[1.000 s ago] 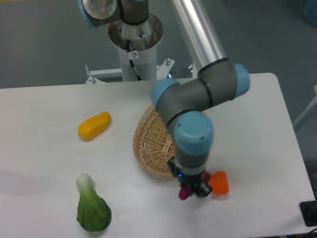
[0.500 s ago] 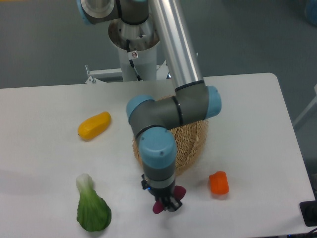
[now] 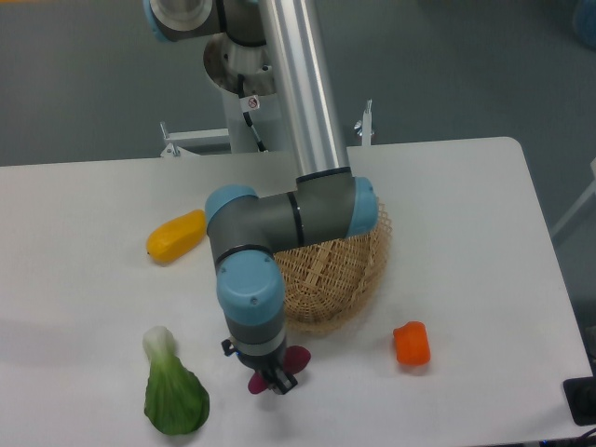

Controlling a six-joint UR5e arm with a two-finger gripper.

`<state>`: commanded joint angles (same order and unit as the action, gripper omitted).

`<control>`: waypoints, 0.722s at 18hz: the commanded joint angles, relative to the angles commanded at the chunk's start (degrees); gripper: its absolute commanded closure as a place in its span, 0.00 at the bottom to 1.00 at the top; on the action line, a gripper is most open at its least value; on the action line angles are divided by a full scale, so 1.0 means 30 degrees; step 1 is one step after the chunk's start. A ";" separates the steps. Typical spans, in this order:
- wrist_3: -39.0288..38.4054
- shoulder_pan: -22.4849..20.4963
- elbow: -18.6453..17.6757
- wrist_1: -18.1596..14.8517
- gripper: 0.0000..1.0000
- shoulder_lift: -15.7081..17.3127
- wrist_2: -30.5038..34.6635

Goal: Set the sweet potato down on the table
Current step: 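Carry the sweet potato past the basket and lower it beside the bok choy, then open the gripper to release the sweet potato onto the table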

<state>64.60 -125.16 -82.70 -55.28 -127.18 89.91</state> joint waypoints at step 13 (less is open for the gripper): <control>-0.0264 0.0147 0.0701 0.0029 0.00 0.0028 0.0000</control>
<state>63.81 -124.72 -80.60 -55.20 -127.09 89.91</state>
